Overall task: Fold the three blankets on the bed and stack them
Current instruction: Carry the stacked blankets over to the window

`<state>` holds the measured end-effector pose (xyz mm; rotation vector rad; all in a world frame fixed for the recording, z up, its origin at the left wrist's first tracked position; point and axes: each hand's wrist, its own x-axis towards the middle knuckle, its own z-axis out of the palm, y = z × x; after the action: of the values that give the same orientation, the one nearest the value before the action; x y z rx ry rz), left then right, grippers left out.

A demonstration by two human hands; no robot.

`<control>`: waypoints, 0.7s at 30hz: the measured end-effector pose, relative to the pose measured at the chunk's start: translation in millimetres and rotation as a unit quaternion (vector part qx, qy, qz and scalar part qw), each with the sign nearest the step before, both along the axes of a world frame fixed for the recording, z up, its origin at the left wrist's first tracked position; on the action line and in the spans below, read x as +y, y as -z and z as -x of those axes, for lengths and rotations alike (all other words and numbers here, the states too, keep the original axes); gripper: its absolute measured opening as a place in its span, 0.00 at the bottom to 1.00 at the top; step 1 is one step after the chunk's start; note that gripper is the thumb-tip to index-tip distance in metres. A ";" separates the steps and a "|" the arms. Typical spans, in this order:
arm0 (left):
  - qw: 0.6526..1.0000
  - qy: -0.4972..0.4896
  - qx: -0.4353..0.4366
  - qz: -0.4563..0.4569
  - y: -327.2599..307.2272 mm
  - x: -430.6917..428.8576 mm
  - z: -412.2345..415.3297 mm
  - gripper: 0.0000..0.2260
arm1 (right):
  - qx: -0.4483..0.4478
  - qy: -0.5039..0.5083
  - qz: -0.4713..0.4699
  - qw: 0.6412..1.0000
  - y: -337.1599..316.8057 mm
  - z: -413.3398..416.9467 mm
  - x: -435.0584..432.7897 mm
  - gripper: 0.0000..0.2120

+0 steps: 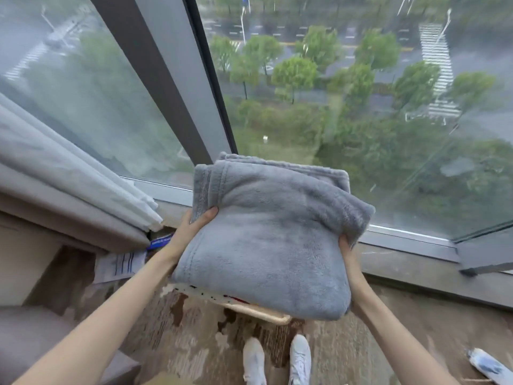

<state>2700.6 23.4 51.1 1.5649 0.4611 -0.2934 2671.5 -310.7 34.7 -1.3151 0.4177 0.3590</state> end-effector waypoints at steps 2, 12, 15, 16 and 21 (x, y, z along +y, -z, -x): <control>1.000 0.006 0.019 0.004 46.8 8.4 -8.4 0.25 | 0.016 -0.009 0.009 1.000 40.1 -5.0 7.6 0.29; 0.990 0.034 0.130 0.041 247.5 68.2 -18.6 0.25 | 0.086 0.005 0.090 0.992 214.6 -2.4 62.0 0.21; 0.985 0.049 0.163 0.021 284.8 86.9 -13.8 0.35 | 0.115 0.012 0.053 0.992 244.2 -0.1 78.9 0.17; 0.982 0.056 0.180 0.016 294.7 92.2 -12.0 0.38 | 0.128 0.020 0.030 0.991 253.3 1.7 81.6 0.18; 0.971 0.098 0.216 -0.017 318.1 98.0 -17.9 0.50 | 0.170 0.046 -0.019 0.984 286.3 1.5 85.1 0.18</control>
<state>2718.4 121.4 -267.0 1.5817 0.6512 -0.7916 2670.0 -225.6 -251.6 -1.1943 0.7536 0.5139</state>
